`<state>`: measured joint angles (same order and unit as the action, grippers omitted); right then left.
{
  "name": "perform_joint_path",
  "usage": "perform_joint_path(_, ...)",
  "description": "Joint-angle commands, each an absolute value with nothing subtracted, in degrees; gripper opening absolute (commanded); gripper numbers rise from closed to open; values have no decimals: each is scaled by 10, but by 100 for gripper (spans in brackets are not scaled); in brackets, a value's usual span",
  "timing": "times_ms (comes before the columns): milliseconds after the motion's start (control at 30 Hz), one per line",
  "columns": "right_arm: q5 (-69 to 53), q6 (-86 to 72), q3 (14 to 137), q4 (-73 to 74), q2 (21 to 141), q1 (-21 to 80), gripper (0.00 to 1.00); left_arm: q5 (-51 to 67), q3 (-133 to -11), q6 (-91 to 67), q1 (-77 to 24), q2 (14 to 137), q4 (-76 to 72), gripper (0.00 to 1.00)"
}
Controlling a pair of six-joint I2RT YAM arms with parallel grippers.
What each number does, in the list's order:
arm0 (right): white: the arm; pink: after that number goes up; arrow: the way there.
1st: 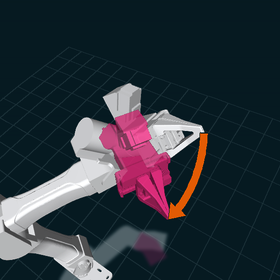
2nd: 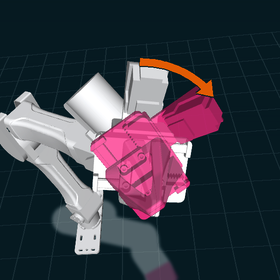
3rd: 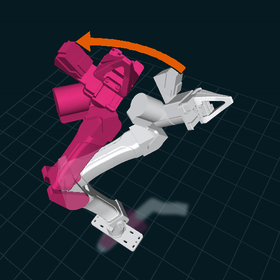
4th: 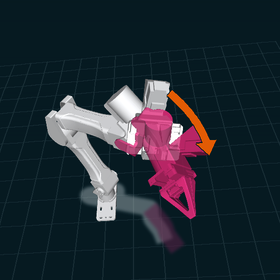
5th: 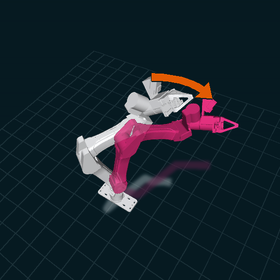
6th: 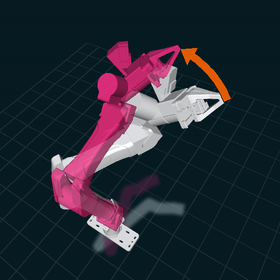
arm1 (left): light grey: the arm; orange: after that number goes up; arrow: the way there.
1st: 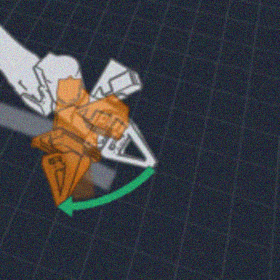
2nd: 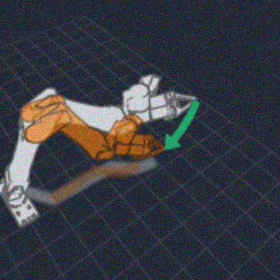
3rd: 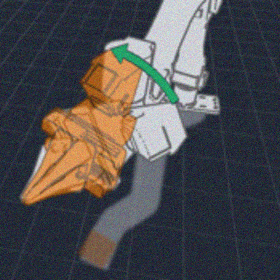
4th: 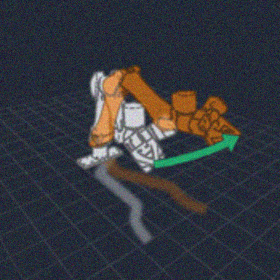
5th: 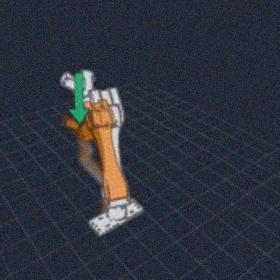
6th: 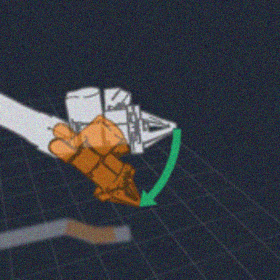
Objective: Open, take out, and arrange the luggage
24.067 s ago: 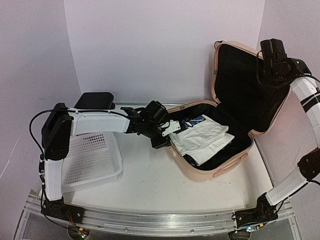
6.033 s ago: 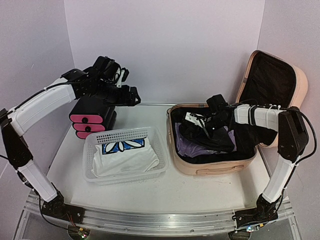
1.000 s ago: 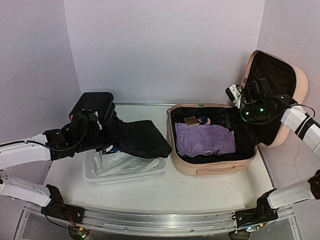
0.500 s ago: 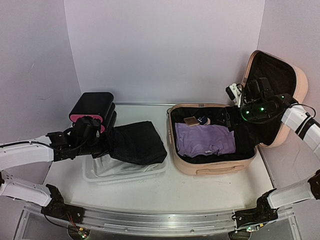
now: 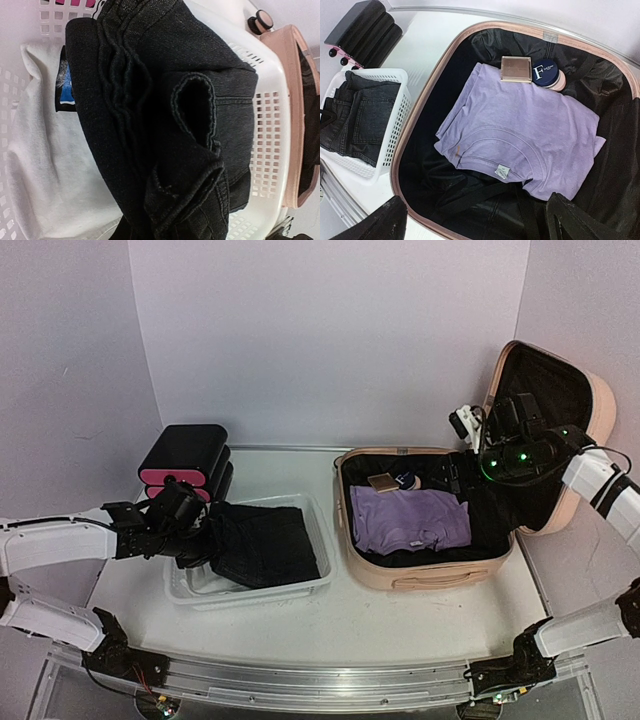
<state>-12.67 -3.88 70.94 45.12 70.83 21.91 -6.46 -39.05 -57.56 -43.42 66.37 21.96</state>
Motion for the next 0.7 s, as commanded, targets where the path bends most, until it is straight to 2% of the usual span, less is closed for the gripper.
perform_joint_path(0, -126, -39, 734, 443, 711, 226, 98, -117, -448, -542, -431, 680, 350, 8)
perform_joint_path(100, -121, -36, 733, 446, 712, 227, 98, -149, -472, -550, -431, 681, 434, 29)
perform_joint_path(267, -113, -32, 729, 453, 713, 228, 98, -184, -515, -560, -443, 645, 539, 55)
perform_joint_path(333, -110, -31, 725, 454, 714, 229, 98, -184, -522, -562, -444, 616, 552, 58)
perform_joint_path(467, -112, -36, 718, 456, 721, 230, 98, -173, -552, -545, -445, 593, 550, 59)
perform_joint_path(667, -132, -61, 718, 456, 746, 231, 98, -61, -623, -449, -456, 692, 464, 59)
